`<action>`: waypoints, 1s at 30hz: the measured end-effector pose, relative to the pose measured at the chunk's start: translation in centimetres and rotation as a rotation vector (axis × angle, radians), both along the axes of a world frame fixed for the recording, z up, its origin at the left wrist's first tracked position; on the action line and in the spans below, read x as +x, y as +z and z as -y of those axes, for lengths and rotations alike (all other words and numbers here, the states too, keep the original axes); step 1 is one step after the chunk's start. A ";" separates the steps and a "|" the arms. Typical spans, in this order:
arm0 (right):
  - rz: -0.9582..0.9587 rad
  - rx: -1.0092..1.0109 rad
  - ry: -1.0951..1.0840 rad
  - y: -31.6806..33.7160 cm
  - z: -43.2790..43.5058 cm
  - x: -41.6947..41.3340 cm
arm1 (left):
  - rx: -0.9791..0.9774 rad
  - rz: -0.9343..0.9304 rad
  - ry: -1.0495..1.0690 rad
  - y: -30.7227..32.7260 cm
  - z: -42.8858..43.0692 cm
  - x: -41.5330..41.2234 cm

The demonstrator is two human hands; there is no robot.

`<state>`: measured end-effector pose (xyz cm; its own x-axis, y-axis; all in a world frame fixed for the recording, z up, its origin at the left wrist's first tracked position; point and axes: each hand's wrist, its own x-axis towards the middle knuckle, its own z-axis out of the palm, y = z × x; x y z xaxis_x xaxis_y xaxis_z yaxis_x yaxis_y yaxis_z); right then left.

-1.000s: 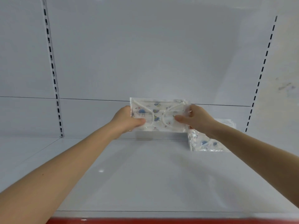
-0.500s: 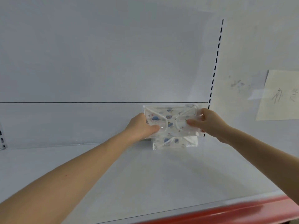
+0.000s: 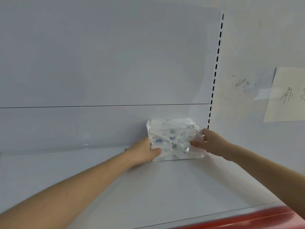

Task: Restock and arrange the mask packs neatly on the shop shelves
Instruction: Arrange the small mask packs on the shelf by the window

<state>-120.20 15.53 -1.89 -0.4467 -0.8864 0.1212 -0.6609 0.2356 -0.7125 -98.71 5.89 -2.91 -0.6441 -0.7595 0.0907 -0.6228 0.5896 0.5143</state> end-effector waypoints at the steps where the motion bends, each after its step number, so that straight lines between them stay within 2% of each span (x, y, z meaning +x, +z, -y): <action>1: -0.012 -0.009 -0.005 0.1 0.1 0.0 | -0.001 0.010 0.015 -0.1 0.1 -0.2; 7: -0.090 0.072 0.045 0.4 -0.8 -0.1 | -0.064 0.213 0.172 -0.1 -0.1 -1.4; 14: -0.081 0.127 0.043 0.0 -0.7 -1.2 | 0.005 0.170 0.120 0.1 0.0 -0.5; 16: -0.101 0.127 0.016 -0.1 -0.7 -1.6 | -0.003 0.218 0.111 0.3 -0.7 -0.2; 19: -0.210 0.075 -0.060 0.4 -1.4 -1.7 | -0.131 0.325 0.122 0.5 -2.5 0.5; 23: -0.379 -0.111 -0.149 1.8 -2.5 0.0 | -0.330 0.396 0.067 1.8 -6.1 2.7; 26: -0.383 -0.304 -0.093 3.1 -2.8 3.4 | -0.396 0.353 0.032 2.2 -7.5 5.4; 30: -0.343 -0.323 0.062 3.9 -1.7 10.8 | -0.399 0.203 0.011 2.8 -9.2 12.0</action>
<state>-109.38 17.26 2.00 -0.2804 -0.8025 0.5267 -0.8768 -0.0093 -0.4808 -86.69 15.10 -0.10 -0.6715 -0.6975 0.2501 -0.6948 0.7100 0.1147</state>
